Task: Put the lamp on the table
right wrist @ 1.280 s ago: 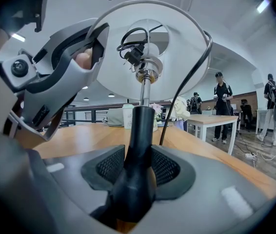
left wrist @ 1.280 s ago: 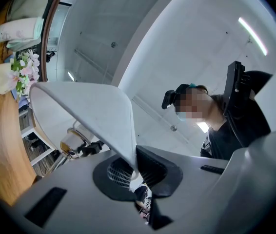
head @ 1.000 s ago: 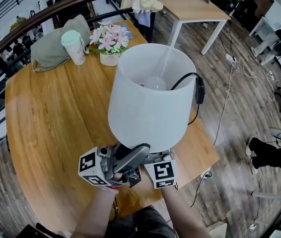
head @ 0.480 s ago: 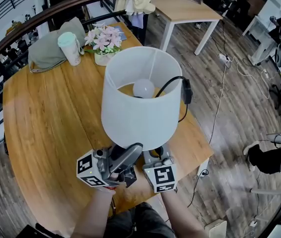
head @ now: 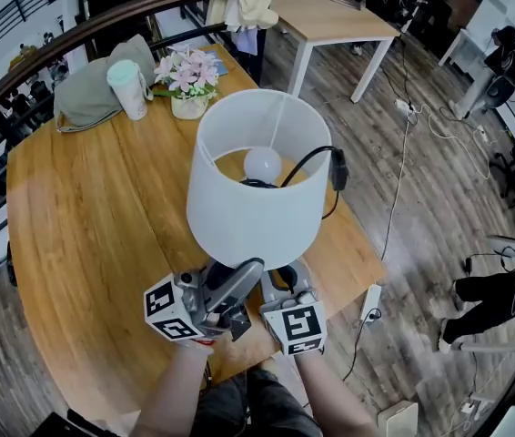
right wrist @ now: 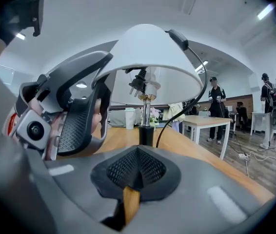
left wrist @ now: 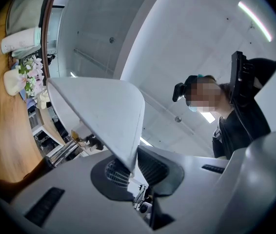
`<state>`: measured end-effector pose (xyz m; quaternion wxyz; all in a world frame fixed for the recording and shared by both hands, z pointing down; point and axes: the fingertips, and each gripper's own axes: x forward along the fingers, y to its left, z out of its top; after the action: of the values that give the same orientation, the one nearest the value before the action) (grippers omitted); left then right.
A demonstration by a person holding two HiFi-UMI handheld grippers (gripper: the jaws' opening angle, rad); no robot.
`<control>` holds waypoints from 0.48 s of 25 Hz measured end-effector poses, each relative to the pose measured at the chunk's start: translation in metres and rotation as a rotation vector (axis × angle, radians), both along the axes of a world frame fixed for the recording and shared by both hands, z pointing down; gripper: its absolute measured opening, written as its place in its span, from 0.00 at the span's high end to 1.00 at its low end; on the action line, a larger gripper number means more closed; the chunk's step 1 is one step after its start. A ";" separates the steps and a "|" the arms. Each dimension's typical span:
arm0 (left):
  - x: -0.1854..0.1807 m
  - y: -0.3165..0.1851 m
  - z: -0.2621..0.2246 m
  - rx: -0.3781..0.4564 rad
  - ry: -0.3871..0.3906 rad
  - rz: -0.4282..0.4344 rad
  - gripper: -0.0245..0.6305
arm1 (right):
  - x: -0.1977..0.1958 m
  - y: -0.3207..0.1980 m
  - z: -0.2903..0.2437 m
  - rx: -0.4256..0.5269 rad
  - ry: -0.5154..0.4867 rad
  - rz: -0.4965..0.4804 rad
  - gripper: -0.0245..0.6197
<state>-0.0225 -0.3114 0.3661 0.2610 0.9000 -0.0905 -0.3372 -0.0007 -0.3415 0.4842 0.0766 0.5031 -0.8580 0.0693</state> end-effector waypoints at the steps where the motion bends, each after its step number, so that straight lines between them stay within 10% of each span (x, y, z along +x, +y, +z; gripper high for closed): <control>1: 0.001 0.001 0.001 -0.001 -0.003 0.000 0.93 | 0.000 0.002 -0.001 0.000 -0.002 0.000 0.95; 12: 0.007 0.017 0.013 -0.015 -0.021 0.010 0.92 | 0.006 0.024 -0.004 -0.017 -0.002 0.001 0.95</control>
<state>-0.0151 -0.2944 0.3789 0.2687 0.9019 -0.0912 -0.3257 0.0058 -0.3172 0.4806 0.0800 0.5027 -0.8573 0.0771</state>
